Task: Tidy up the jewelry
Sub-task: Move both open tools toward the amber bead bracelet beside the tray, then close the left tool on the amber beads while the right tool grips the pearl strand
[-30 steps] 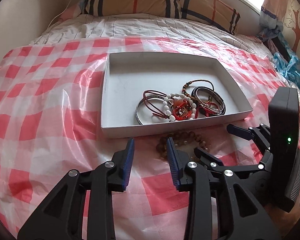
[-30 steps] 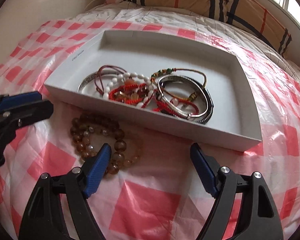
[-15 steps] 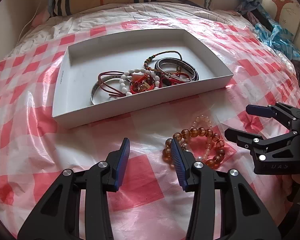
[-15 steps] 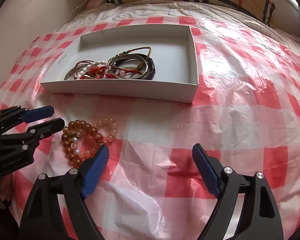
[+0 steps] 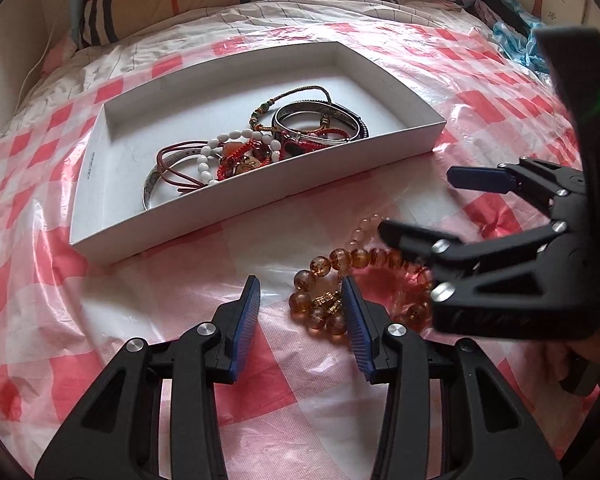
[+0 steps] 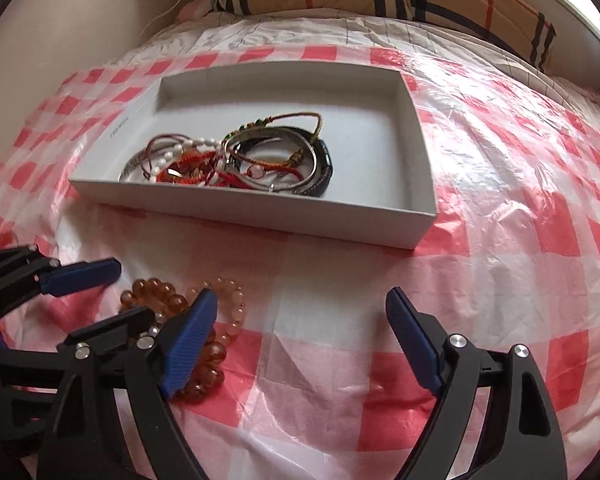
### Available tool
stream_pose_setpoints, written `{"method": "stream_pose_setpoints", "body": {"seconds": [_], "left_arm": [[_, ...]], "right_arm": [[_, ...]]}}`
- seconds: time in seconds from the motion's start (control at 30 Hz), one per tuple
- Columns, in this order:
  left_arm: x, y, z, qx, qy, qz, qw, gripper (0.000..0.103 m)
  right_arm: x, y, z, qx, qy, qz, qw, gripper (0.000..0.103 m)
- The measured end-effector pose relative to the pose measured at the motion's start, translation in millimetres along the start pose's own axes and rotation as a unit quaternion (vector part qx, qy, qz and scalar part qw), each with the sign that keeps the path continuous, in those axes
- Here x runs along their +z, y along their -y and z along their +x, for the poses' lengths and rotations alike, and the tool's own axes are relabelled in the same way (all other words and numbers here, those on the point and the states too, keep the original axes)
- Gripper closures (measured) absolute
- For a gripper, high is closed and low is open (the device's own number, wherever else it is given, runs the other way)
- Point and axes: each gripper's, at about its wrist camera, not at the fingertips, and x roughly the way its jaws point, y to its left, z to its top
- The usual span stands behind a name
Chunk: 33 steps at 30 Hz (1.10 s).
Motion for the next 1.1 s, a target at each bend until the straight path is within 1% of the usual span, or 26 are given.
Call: {"method": "stream_pose_setpoints", "body": {"seconds": [0.03, 0.07, 0.1, 0.13, 0.2, 0.3, 0.4, 0.5, 0.6, 0.63, 0.7, 0.77, 0.8, 0.83, 0.93, 1.0, 1.03, 1.07, 1.1], "left_arm": [[-0.2, -0.3, 0.3, -0.004, -0.001, 0.0, 1.0, 0.079], [-0.5, 0.0, 1.0, -0.01, -0.005, 0.001, 0.9999, 0.084], [-1.4, 0.5, 1.3, -0.01, -0.006, 0.005, 0.9999, 0.086], [-2.3, 1.8, 1.0, -0.007, -0.008, 0.012, 0.9999, 0.09], [-4.4, 3.5, -0.4, -0.006, -0.013, 0.025, 0.9996, 0.092], [-8.0, -1.6, -3.1, 0.011, -0.025, 0.04, 0.9988, 0.092], [-8.7, -13.8, -4.8, 0.009, -0.036, 0.038, 0.9986, 0.092], [-8.8, -20.0, -5.5, 0.011, -0.034, 0.034, 0.9988, 0.092], [-7.6, -15.1, -5.9, 0.028, -0.021, 0.047, 0.9983, 0.091], [-7.0, -13.1, -5.0, 0.035, -0.018, 0.052, 0.9979, 0.091], [-7.1, -8.4, -3.4, 0.044, -0.015, 0.061, 0.9971, 0.09], [-7.0, -5.0, -2.0, 0.048, -0.013, 0.066, 0.9966, 0.09], [-7.6, -3.1, -1.1, 0.052, -0.013, 0.07, 0.9961, 0.09], [-8.1, -2.1, -0.6, 0.055, -0.013, 0.073, 0.9958, 0.09], [-8.8, -2.3, 0.6, 0.053, -0.014, 0.069, 0.9961, 0.09], [-9.5, -3.3, 1.3, 0.052, -0.014, 0.065, 0.9964, 0.09], [-9.3, -3.8, 1.3, 0.048, -0.017, 0.062, 0.9967, 0.09], [-8.9, -4.5, 0.0, 0.034, -0.022, 0.058, 0.9975, 0.092], [-8.9, -6.3, -1.5, 0.019, -0.024, 0.051, 0.9982, 0.092]], "right_arm": [[-1.3, -2.4, 2.8, -0.018, -0.007, -0.011, 1.0, 0.02], [-2.5, -2.0, 2.9, -0.028, -0.009, -0.017, 0.999, 0.017], [-3.1, -0.1, 2.6, -0.04, -0.012, -0.019, 0.999, 0.015], [-4.4, 1.6, 1.7, -0.06, -0.015, -0.027, 0.998, 0.011], [-9.3, 6.0, -1.4, -0.081, -0.021, -0.033, 0.996, 0.01], [-18.9, 15.1, -7.4, -0.114, -0.028, -0.042, 0.992, 0.009], [-23.0, 25.7, -10.3, -0.112, -0.033, -0.035, 0.993, 0.009], [-23.0, 24.8, -12.8, -0.107, -0.027, -0.04, 0.993, 0.009], [-20.9, 17.3, -19.8, -0.077, -0.009, -0.047, 0.996, 0.009], [-19.3, 15.7, -23.6, -0.059, 0.001, -0.043, 0.997, 0.01], [-16.9, 13.8, -30.8, -0.014, 0.015, -0.036, 0.999, 0.021], [-16.1, 13.9, -29.9, 0.018, 0.007, -0.023, 1.0, 0.047], [-17.7, 13.0, -26.5, 0.023, -0.003, -0.022, 0.999, 0.053], [-19.9, 11.5, -20.1, 0.02, -0.017, -0.026, 0.999, 0.059], [-23.3, 8.2, -14.4, 0.014, -0.029, -0.034, 0.999, 0.059], [-24.4, 2.9, -16.1, 0.009, -0.031, -0.045, 0.998, 0.065], [-26.3, -1.7, -17.5, 0.013, -0.033, -0.051, 0.998, 0.079], [-25.6, -3.2, -17.1, 0.015, -0.035, -0.056, 0.998, 0.093], [-27.3, -6.1, -19.0, 0.019, -0.036, -0.057, 0.998, 0.094]]}}
